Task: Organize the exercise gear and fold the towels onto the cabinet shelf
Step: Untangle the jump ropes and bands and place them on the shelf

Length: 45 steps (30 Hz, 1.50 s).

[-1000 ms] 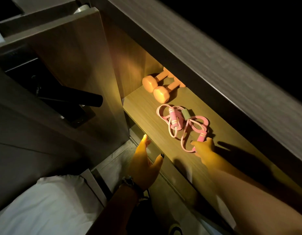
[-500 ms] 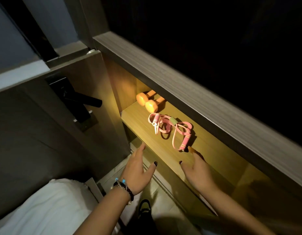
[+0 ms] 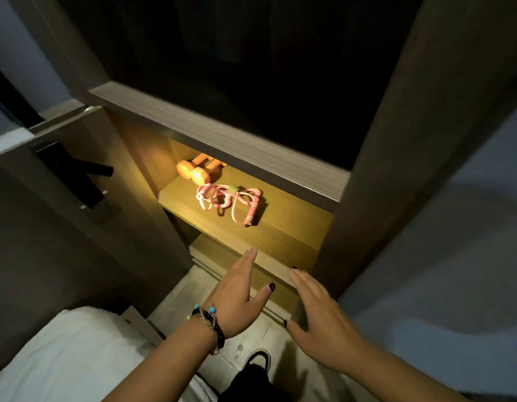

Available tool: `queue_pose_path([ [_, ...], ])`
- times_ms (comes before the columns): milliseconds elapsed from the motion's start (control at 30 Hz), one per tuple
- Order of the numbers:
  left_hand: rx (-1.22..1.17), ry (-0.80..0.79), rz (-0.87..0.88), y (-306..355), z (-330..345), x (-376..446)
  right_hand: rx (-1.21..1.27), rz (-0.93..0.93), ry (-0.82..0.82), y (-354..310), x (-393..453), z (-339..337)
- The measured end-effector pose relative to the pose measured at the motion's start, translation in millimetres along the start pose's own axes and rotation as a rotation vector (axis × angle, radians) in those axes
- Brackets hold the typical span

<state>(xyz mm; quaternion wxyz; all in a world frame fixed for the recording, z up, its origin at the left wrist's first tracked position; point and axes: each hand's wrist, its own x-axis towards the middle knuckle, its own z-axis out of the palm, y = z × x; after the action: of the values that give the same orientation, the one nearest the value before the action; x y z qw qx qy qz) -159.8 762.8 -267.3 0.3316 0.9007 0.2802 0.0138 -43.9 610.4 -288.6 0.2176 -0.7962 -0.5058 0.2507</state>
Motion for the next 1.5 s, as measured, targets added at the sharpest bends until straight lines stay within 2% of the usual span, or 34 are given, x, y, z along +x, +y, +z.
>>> queue_pose_path([
  [100,0.027,-0.093,0.164,31.8,19.1,1.8,0.018,0.078,0.089,21.1,-45.3,-7.9],
  [267,-0.019,-0.252,0.534,93.4,53.6,6.7,0.081,0.22,0.294,48.4,-113.2,-17.3],
  [467,-0.018,-0.484,0.85,170.9,81.9,8.9,0.197,0.605,0.716,55.7,-174.4,-7.8],
  [600,0.023,-0.638,0.982,199.1,94.5,15.3,0.292,0.792,0.957,42.3,-200.3,-11.7],
  [800,0.059,-0.884,1.046,228.6,132.1,11.6,0.371,1.062,1.107,41.6,-242.5,2.4],
  [900,0.1,-0.937,1.12,245.8,161.9,5.0,0.382,1.176,1.126,44.5,-264.0,10.4],
  [1033,0.132,-1.015,1.132,273.8,217.7,-6.4,0.474,1.26,1.147,64.7,-297.9,22.2],
  [1133,0.098,-1.032,1.094,291.0,266.8,-15.7,0.625,1.328,1.183,97.4,-328.3,33.0],
  [1200,0.113,-1.036,1.058,297.5,301.9,-20.3,0.685,1.372,1.152,124.0,-350.0,36.4],
  [1500,0.201,-1.018,0.829,319.6,439.2,-40.2,0.924,1.413,1.109,235.4,-430.2,48.5],
])
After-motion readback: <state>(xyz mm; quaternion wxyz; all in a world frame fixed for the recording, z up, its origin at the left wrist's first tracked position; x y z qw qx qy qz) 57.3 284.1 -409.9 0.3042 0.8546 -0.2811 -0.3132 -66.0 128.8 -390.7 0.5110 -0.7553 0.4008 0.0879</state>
